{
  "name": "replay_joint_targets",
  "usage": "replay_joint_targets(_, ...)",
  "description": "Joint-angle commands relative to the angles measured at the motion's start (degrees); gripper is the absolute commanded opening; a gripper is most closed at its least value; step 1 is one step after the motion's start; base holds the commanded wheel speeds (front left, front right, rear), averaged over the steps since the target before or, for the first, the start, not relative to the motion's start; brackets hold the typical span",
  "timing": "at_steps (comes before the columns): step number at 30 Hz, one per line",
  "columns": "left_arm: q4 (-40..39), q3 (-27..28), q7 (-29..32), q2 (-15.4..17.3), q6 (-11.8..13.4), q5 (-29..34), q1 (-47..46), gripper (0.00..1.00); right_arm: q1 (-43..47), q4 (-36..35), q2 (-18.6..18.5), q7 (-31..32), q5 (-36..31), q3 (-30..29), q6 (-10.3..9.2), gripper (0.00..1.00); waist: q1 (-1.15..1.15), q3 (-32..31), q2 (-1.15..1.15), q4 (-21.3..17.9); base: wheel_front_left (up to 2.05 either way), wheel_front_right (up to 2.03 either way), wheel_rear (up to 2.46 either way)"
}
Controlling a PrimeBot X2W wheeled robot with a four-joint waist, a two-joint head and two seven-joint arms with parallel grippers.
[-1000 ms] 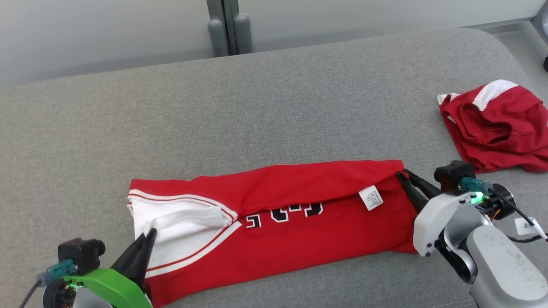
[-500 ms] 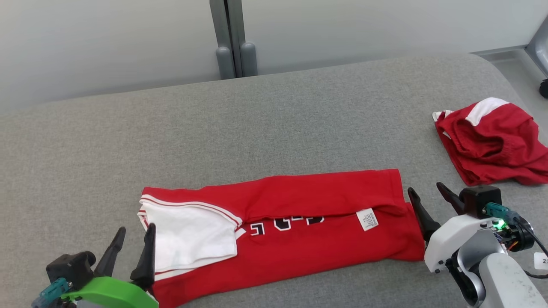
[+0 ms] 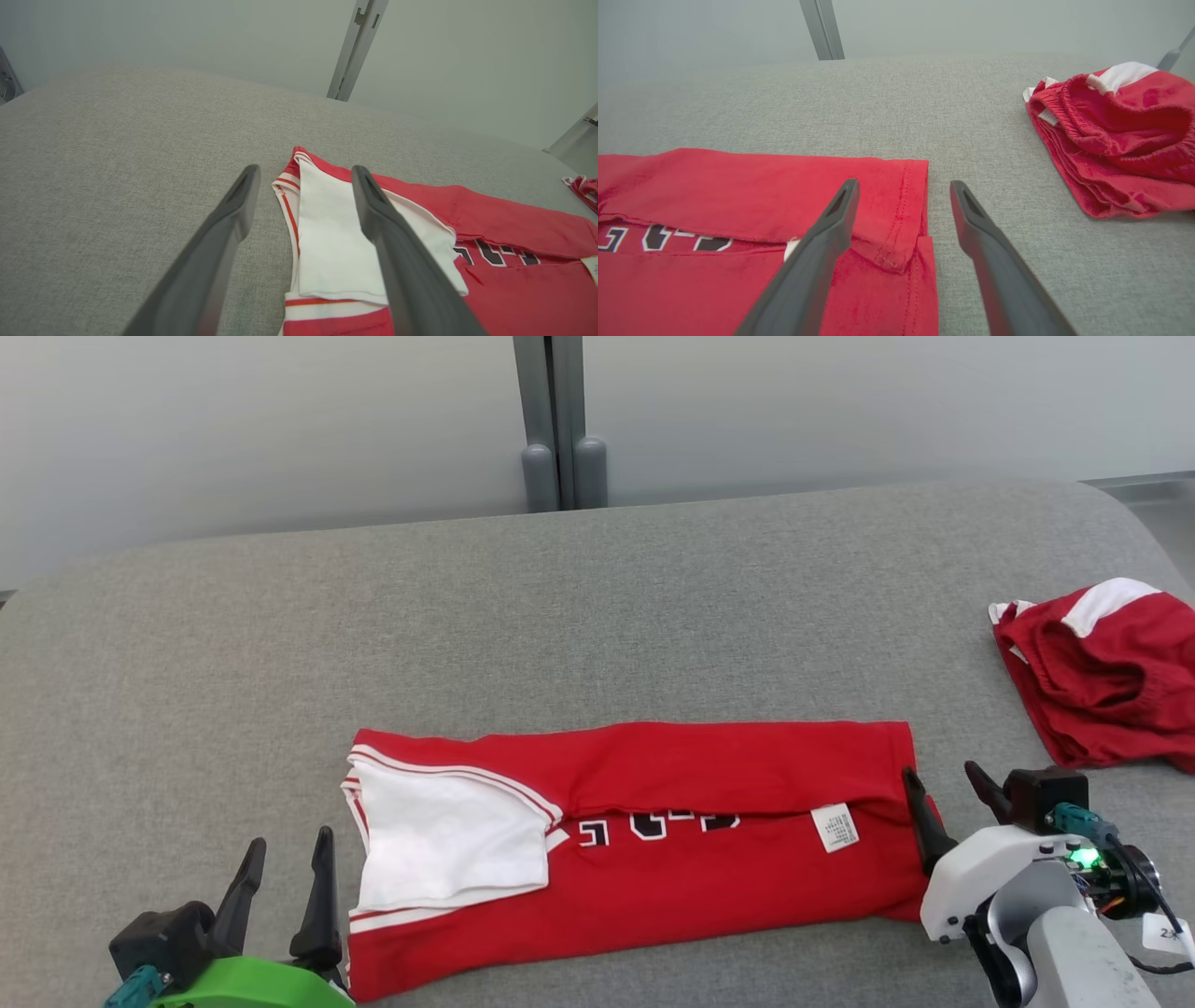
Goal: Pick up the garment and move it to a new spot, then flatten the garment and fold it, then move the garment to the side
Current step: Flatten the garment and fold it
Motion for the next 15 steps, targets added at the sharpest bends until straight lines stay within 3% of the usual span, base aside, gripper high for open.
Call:
replay_joint_targets(1,0.18,0.41,-0.16,-0.3,-0.42,0.5,0.52,1.0,-0.81,1.7,0.15,-1.23,-1.46,-1.24,-0.08,1.0,0.0,0.4,0.0,1.0,0.0,0.0,0.0)
replay_joint_targets(9,1.15,1.44,-0.16,-1.28,-1.41,1.85,0.99,1.0,-3.59,13.32,0.83,-6.2,-5.66,-5.96,-0.08,1.0,0.0,0.7,0.0,3.12,0.0,0.0,0.0)
replay_joint_targets(15,1.28,2.39,-0.16,-1.73,-1.71,2.25,1.41,1.0,-6.26,19.67,0.94,-9.01,-7.61,-5.82,-0.08,1.0,0.0,0.92,0.0,3.29,0.0,0.0,0.0)
